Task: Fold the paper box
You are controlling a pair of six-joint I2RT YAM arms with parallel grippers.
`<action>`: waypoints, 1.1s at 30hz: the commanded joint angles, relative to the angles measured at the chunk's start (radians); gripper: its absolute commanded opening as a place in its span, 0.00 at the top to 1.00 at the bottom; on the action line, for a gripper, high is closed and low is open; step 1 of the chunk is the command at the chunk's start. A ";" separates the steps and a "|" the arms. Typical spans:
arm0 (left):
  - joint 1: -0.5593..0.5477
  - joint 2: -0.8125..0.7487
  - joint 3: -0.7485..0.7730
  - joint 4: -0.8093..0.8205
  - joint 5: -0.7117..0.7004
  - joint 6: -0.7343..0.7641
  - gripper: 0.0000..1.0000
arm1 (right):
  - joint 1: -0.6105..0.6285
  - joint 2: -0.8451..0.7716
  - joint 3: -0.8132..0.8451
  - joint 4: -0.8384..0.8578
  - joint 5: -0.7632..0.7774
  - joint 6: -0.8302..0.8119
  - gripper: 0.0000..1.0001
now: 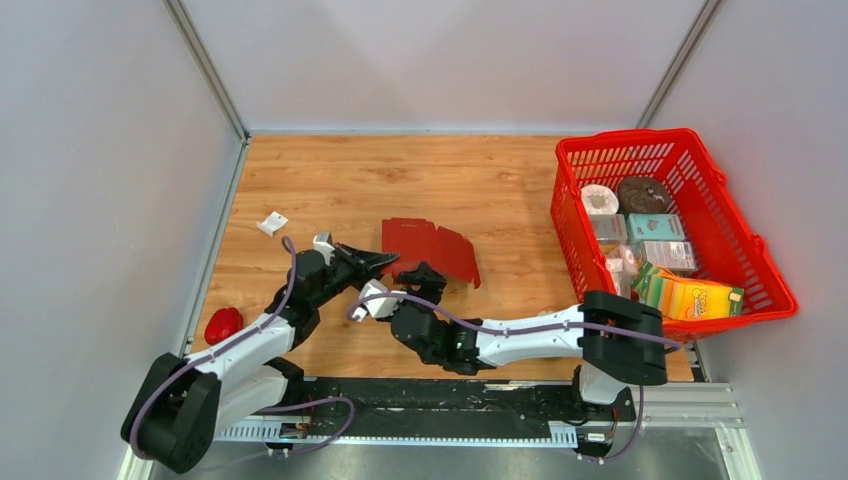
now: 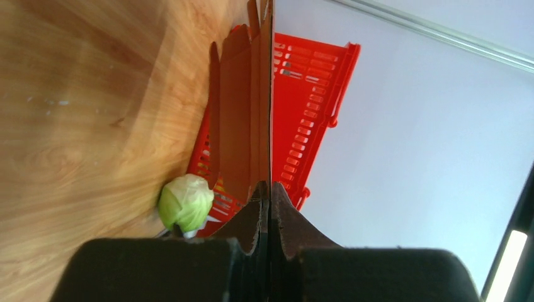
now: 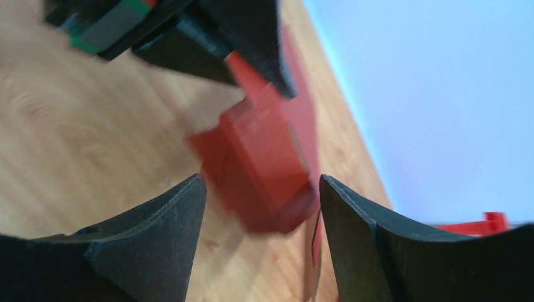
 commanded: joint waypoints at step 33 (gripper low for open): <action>0.060 -0.540 0.563 -1.356 -0.049 1.197 0.25 | -0.368 -0.449 0.156 -0.684 -1.053 0.549 1.00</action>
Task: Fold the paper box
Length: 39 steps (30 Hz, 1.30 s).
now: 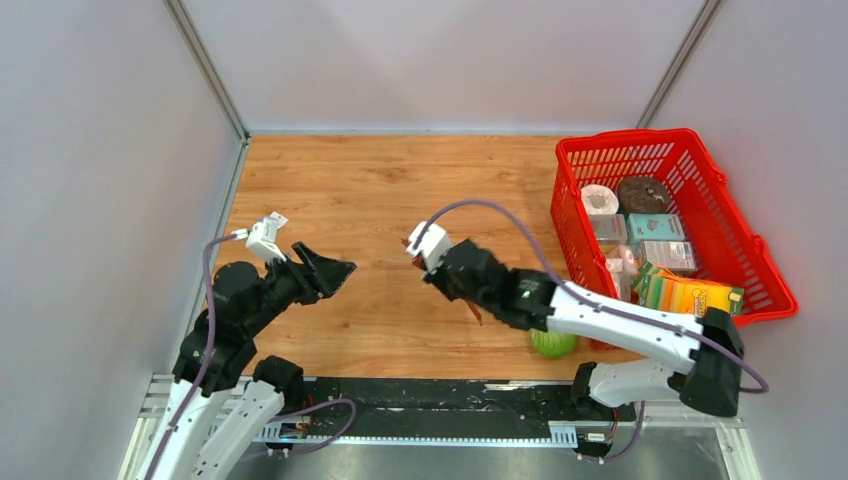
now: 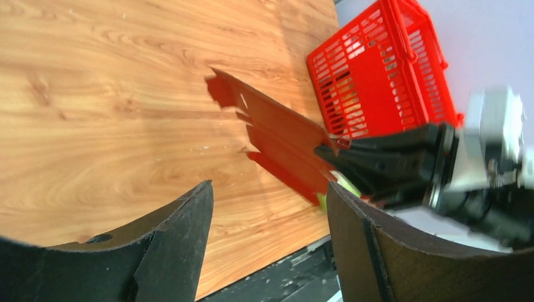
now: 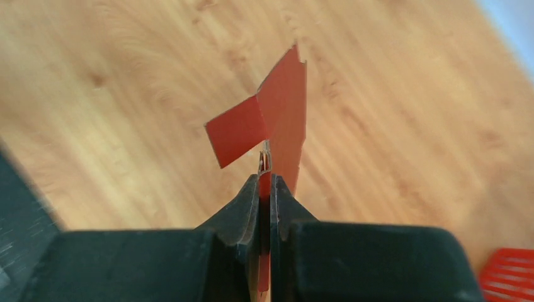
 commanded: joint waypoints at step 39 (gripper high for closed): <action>-0.324 0.358 0.137 0.076 0.501 0.503 0.42 | -0.524 -0.380 -0.193 0.170 -1.320 0.609 1.00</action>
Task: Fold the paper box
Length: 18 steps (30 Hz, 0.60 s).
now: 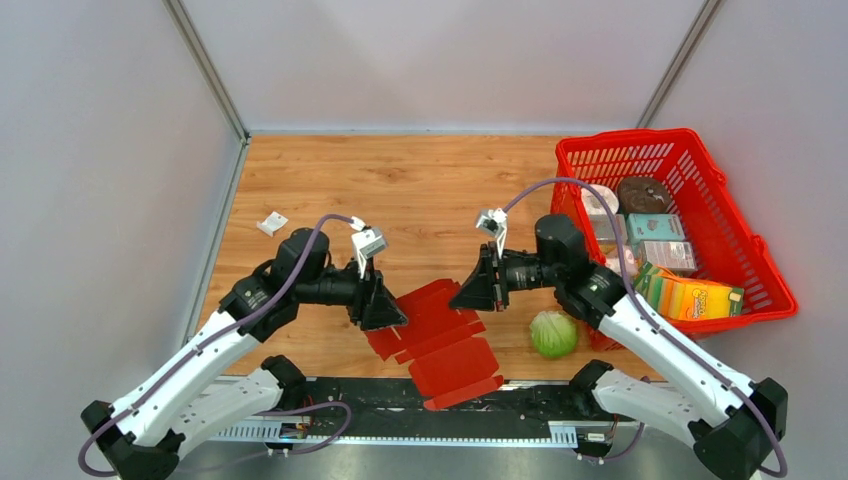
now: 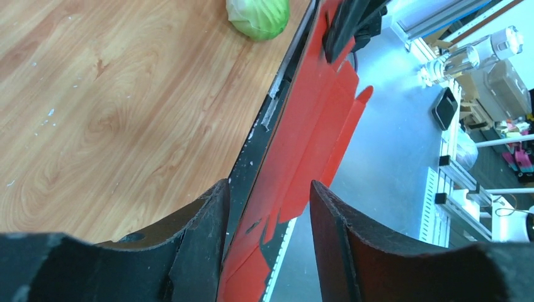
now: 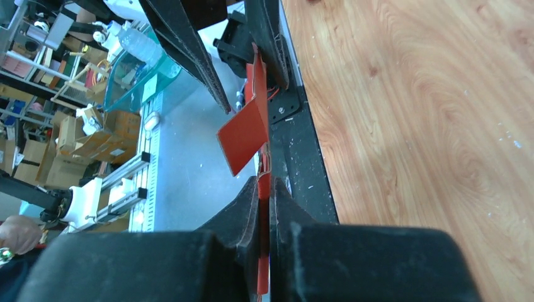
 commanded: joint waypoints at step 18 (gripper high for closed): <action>-0.004 -0.286 -0.200 0.529 -0.076 -0.388 0.58 | -0.061 -0.288 -0.201 0.531 0.226 0.278 1.00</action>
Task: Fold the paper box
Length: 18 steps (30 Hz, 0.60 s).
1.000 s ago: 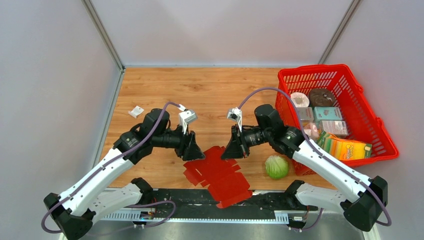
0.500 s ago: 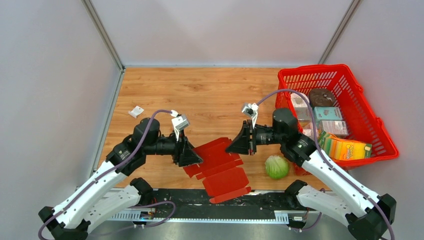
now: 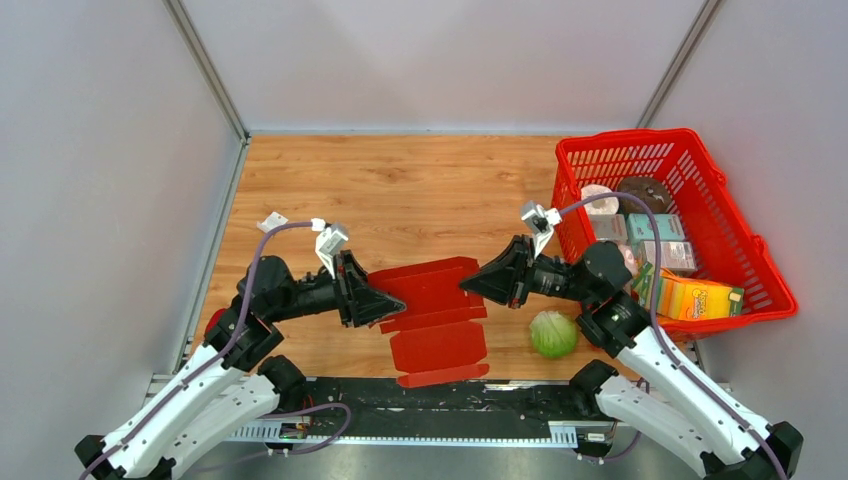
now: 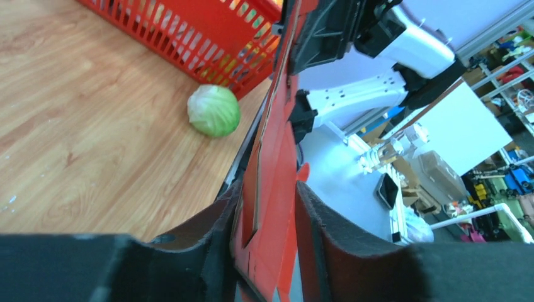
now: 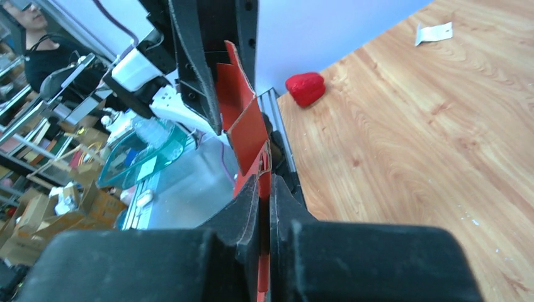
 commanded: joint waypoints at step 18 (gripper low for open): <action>-0.006 0.119 0.238 -0.405 0.108 0.318 0.98 | 0.041 0.220 0.512 -0.688 0.150 -0.468 0.16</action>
